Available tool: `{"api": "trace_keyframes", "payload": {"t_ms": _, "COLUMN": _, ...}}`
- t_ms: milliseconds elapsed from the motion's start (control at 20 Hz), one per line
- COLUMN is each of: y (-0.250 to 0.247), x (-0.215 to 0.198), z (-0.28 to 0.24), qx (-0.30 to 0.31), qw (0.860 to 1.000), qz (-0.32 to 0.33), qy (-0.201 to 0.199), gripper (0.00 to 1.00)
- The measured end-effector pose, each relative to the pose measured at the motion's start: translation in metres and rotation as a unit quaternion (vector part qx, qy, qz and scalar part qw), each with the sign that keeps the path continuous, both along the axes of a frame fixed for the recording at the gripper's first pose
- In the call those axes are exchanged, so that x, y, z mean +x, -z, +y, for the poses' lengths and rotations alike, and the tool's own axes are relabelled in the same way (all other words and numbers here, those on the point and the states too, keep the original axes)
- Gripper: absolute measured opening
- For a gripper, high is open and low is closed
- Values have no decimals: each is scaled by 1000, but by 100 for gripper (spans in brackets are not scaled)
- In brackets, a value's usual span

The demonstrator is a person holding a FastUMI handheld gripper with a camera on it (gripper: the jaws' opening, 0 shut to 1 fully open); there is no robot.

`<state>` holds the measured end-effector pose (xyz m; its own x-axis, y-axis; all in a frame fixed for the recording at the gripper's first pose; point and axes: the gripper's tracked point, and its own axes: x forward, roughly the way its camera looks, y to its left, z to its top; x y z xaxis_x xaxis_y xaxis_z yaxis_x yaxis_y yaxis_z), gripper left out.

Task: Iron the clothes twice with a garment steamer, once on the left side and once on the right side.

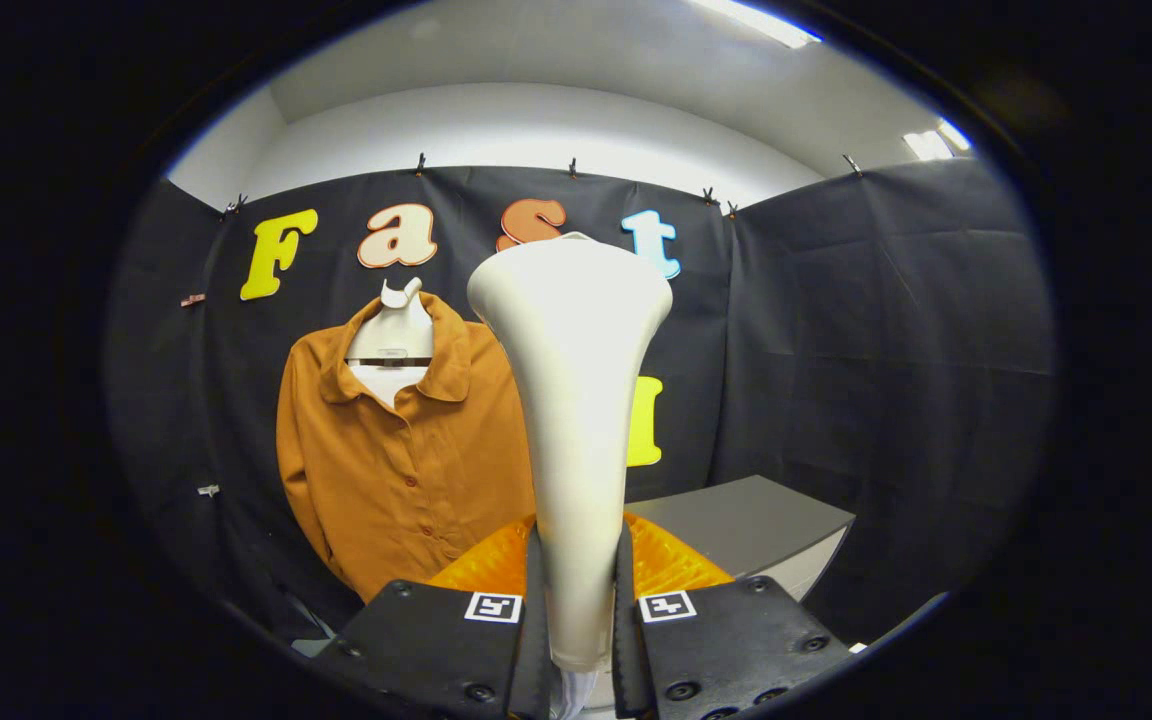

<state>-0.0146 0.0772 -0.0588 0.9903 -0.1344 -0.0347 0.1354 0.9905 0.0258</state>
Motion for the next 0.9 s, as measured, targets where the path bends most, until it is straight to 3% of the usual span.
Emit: {"api": "trace_keyframes", "payload": {"t_ms": 900, "y": -12, "x": -6, "z": -6, "qx": 6, "qw": 1000, "qz": -10, "qy": 8, "gripper": 28}}
